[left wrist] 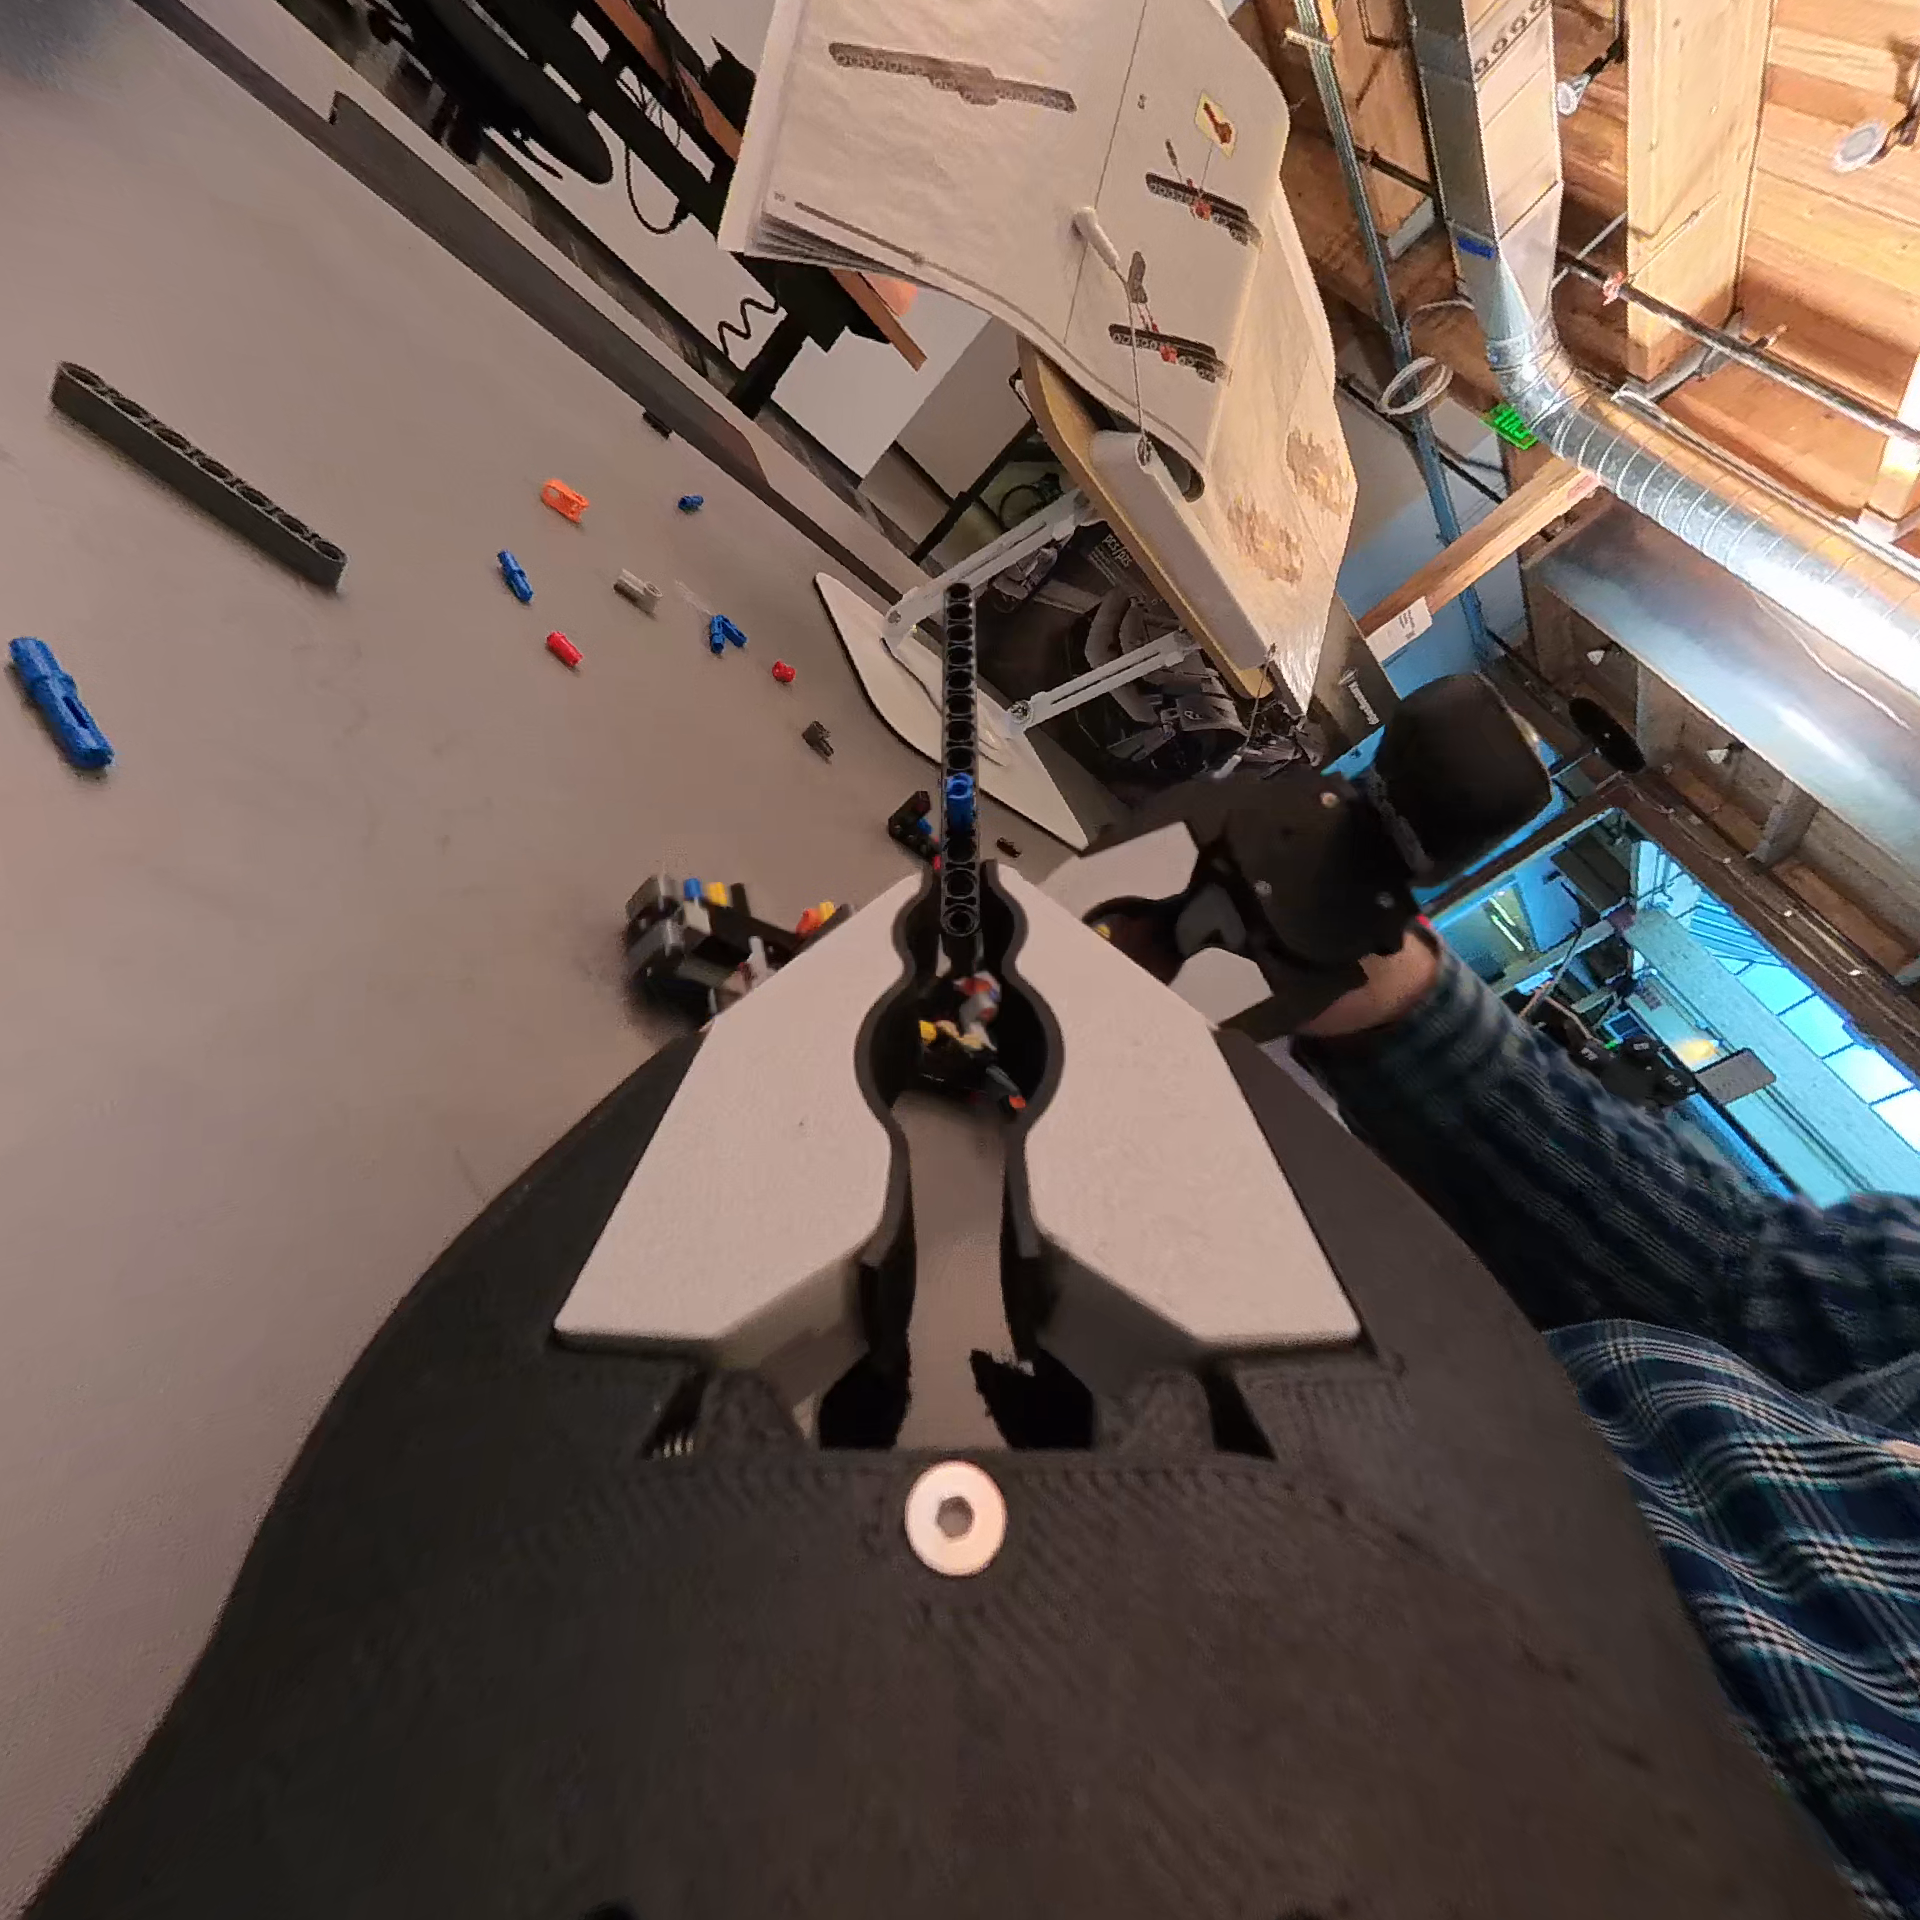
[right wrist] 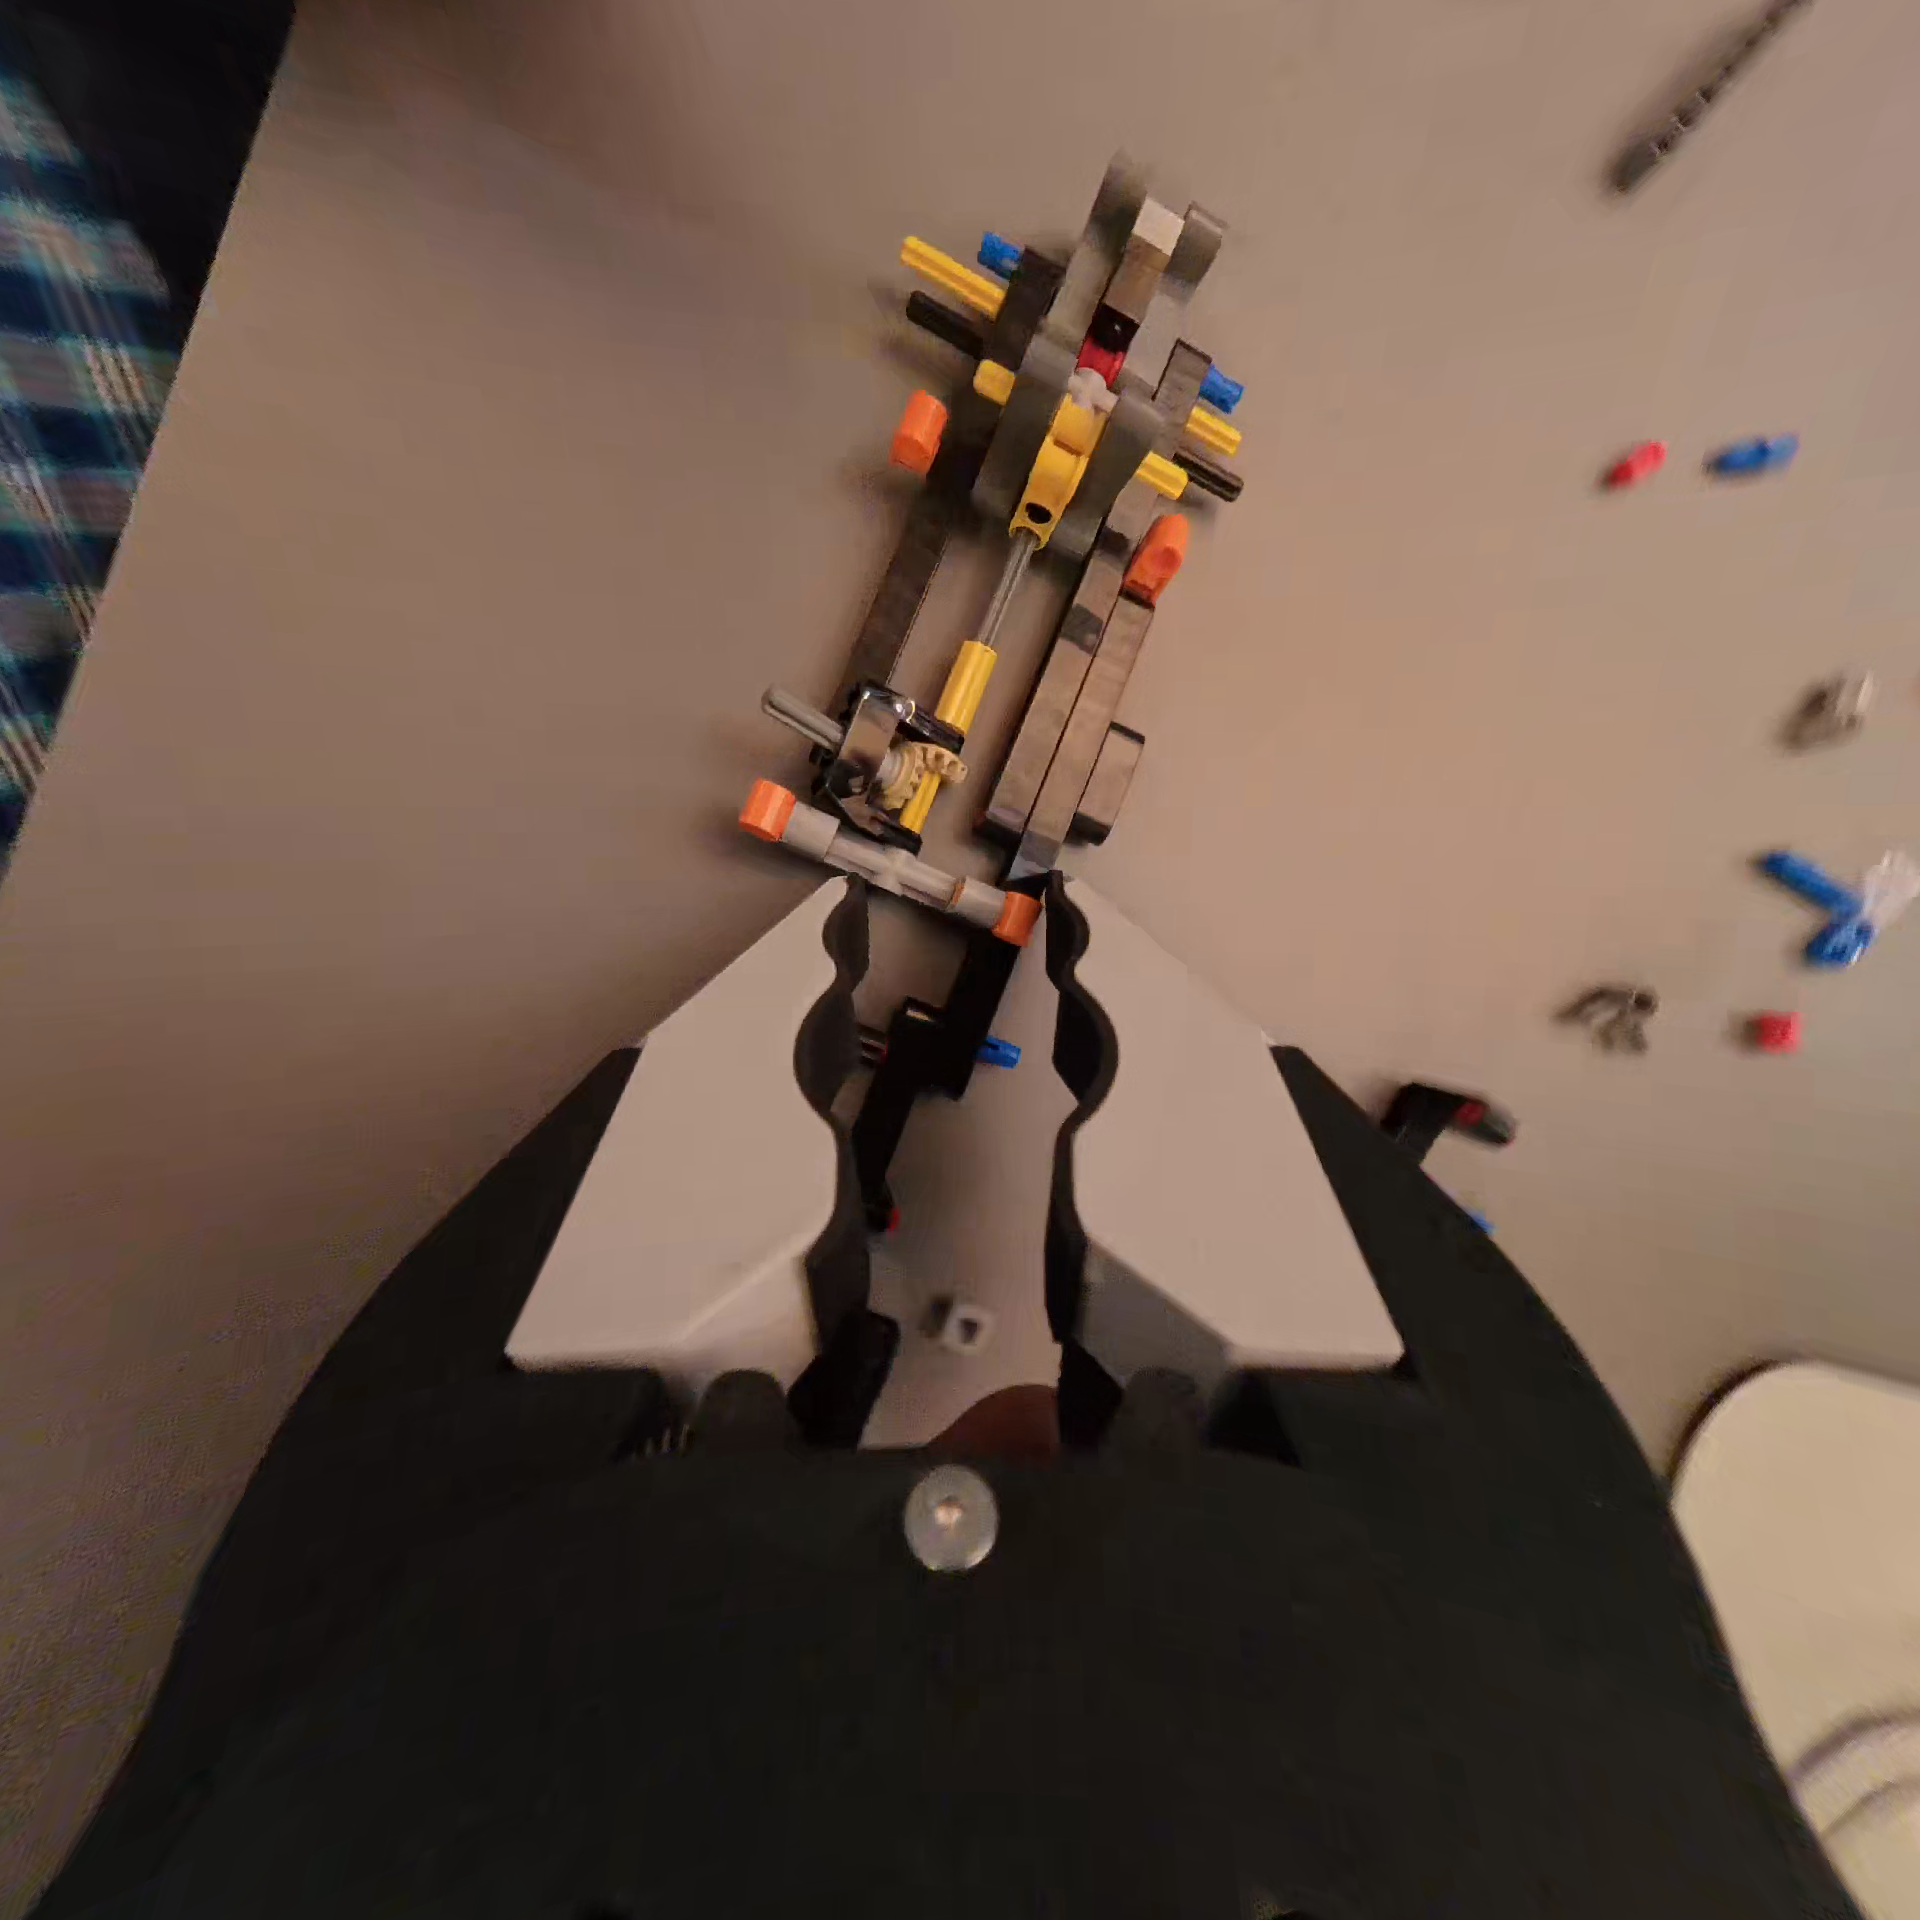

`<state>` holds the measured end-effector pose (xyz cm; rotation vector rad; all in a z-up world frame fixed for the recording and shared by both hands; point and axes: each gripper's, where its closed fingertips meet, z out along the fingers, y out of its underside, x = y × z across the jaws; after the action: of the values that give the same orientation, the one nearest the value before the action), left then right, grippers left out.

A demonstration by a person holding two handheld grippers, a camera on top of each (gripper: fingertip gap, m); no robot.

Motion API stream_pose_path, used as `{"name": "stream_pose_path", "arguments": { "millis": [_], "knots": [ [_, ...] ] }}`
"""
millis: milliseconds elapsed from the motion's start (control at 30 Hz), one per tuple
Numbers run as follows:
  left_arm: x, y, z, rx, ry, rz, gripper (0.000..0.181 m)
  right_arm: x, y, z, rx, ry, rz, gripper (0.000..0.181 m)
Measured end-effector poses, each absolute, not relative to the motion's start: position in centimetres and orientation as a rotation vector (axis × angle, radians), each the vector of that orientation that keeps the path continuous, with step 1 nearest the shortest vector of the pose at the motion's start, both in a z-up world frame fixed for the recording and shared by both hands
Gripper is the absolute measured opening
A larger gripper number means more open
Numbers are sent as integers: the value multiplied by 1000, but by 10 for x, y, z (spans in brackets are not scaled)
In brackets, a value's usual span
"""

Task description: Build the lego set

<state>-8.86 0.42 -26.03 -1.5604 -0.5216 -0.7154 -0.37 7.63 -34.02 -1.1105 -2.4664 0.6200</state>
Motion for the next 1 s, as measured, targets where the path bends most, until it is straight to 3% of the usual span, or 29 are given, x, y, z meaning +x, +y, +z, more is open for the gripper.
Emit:
{"name": "stream_pose_path", "arguments": {
  "millis": [67,133,200,500,667,900,1000],
  "knots": [
    [-88,4,-258,-1555,-518,-727,5,-8,80,-339,-977,-2533,594,35],
    [-86,4,-257,-1563,-506,-734,5,-11,88,-337,-953,-2564,557,62],
    [-81,5,-257,-1573,-495,-763,5,-10,90,-329,-947,-2556,572,69],
    [-32,14,-260,-1737,-376,-1007,5,-8,62,-246,-729,-2147,678,52],
    [-9,15,-264,-1788,-329,-1092,5,3,41,-254,-526,-2165,463,54],
    [16,11,-274,-1850,-301,-1130,5,21,44,-278,-619,-2173,393,49],
    [18,9,-279,-1846,-323,-1098,6,34,36,-266,-716,-2083,502,38]
  ]
}}
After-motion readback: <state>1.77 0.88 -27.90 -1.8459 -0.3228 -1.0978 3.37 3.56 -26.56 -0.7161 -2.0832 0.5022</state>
